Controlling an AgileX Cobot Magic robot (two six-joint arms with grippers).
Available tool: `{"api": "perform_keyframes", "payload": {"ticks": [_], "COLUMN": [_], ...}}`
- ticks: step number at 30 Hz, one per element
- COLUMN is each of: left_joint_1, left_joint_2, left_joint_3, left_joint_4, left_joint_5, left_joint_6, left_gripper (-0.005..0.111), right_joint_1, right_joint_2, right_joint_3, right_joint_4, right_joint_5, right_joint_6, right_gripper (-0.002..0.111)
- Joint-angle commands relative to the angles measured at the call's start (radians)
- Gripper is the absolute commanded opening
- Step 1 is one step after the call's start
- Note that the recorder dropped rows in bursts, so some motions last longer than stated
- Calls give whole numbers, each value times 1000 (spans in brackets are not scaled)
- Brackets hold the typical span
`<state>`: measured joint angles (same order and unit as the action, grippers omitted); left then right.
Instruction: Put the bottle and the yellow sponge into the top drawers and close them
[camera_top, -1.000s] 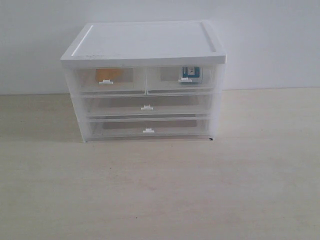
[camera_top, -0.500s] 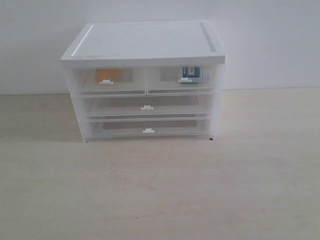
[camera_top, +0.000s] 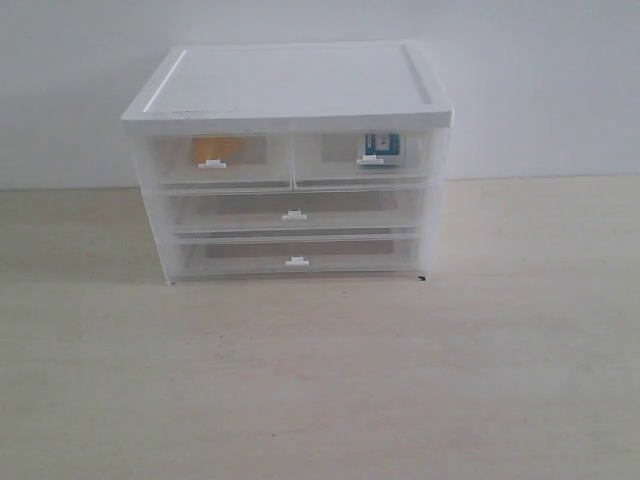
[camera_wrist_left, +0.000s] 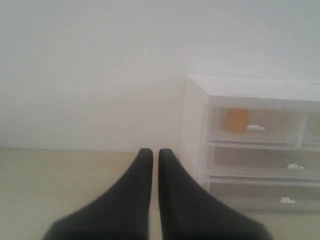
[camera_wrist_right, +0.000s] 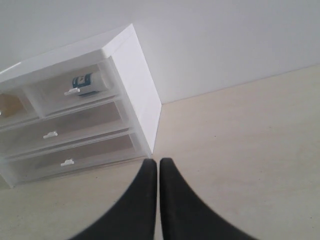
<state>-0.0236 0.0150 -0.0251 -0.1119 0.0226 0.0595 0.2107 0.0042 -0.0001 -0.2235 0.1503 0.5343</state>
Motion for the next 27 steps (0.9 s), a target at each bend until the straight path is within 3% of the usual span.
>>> {"api": "perform_keyframes", "payload": {"ticks": [1, 7, 16, 27], "left_joint_1": [2, 2, 2, 2], "left_joint_2": [-15, -15, -15, -15], "left_joint_3": [25, 25, 25, 25], "left_joint_4": [1, 1, 70, 72], "left_joint_5": [41, 61, 263, 271], "left_joint_6": [-11, -11, -6, -8], "left_gripper": [4, 4, 4, 4], "right_joint_1": [-2, -2, -2, -2], "right_joint_2": [-4, -4, -4, -4], "right_joint_3": [0, 0, 0, 0], "right_joint_4": [1, 1, 1, 1], "right_joint_5": [-4, -4, -4, -4], "right_joint_6": [2, 2, 2, 2], "right_gripper": [0, 0, 0, 0]}}
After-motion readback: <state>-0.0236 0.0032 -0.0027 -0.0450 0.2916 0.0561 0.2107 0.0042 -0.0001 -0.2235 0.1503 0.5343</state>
